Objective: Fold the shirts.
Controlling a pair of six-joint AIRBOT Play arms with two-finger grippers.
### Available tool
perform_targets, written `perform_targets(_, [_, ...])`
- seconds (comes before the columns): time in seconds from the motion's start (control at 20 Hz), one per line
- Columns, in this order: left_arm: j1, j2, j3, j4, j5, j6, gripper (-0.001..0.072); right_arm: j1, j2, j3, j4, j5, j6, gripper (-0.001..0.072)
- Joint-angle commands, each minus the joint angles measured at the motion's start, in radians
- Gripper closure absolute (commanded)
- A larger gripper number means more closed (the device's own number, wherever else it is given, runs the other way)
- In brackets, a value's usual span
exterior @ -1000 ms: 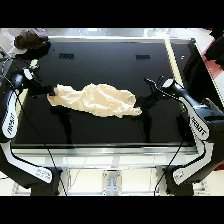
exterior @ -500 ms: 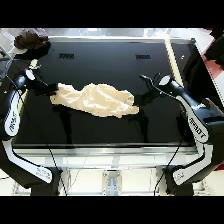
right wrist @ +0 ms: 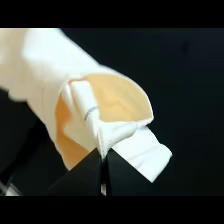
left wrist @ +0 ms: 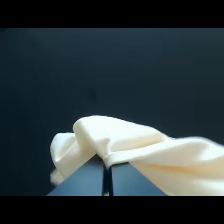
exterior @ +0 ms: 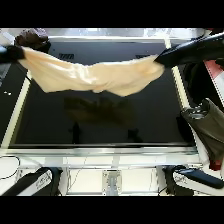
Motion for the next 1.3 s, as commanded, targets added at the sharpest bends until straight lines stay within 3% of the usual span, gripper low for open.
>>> perform_targets(0.0, [0.001, 0.295, 0.004, 0.000, 0.110, 0.010, 0.0697, 0.001, 0.211, 0.159, -0.022, 0.017, 0.044, 0.0696])
perform_targets(0.2, [0.000, 0.458, 0.004, -0.011, 0.131, 0.010, 0.0698, 0.001, 0.356, 0.163, -0.008, 0.016, 0.110, 0.0696])
perform_targets(0.35, [0.000, 0.405, 0.004, -0.011, 0.074, 0.010, 0.0698, 0.001, 0.352, 0.116, -0.016, 0.030, 0.110, 0.0697])
perform_targets(0.55, [-0.016, 0.114, 0.003, -0.011, -0.106, 0.010, 0.0697, 0.001, 0.253, -0.100, -0.085, 0.054, 0.102, 0.0696])
perform_targets(0.7, [-0.061, -0.183, 0.003, -0.011, -0.114, 0.010, 0.0697, 0.001, 0.103, -0.271, -0.100, -0.016, 0.066, 0.0695])
perform_targets(0.8, [-0.100, -0.385, 0.003, -0.011, -0.072, 0.010, 0.0693, 0.002, -0.044, -0.359, -0.100, -0.149, 0.064, 0.0694])
perform_targets(0.85, [-0.117, -0.476, 0.003, -0.011, -0.045, 0.009, 0.0565, 0.002, -0.122, -0.383, -0.100, -0.223, 0.064, 0.0692])
perform_targets(0.9, [-0.130, -0.547, 0.004, -0.011, -0.013, 0.007, 0.0247, 0.002, -0.212, -0.392, -0.100, -0.299, 0.066, 0.0630])
perform_targets(0.95, [-0.141, -0.591, 0.005, -0.010, 0.026, -0.006, 0.0035, 0.001, -0.288, -0.389, -0.100, -0.363, 0.081, 0.0451])
perform_targets(1.0, [-0.141, -0.613, 0.005, -0.010, 0.083, -0.025, 0.0004, 0.001, -0.356, -0.383, -0.100, -0.428, 0.099, 0.0257])
perform_targets(1.15, [-0.092, -0.566, 0.036, 0.011, 0.220, -0.135, 0.0006, -0.015, -0.433, -0.320, -0.132, -0.500, 0.130, 0.0240])
perform_targets(1.25, [-0.011, -0.472, 0.071, 0.011, 0.233, -0.195, 0.0006, -0.064, -0.415, -0.229, -0.200, -0.431, 0.137, 0.0241])
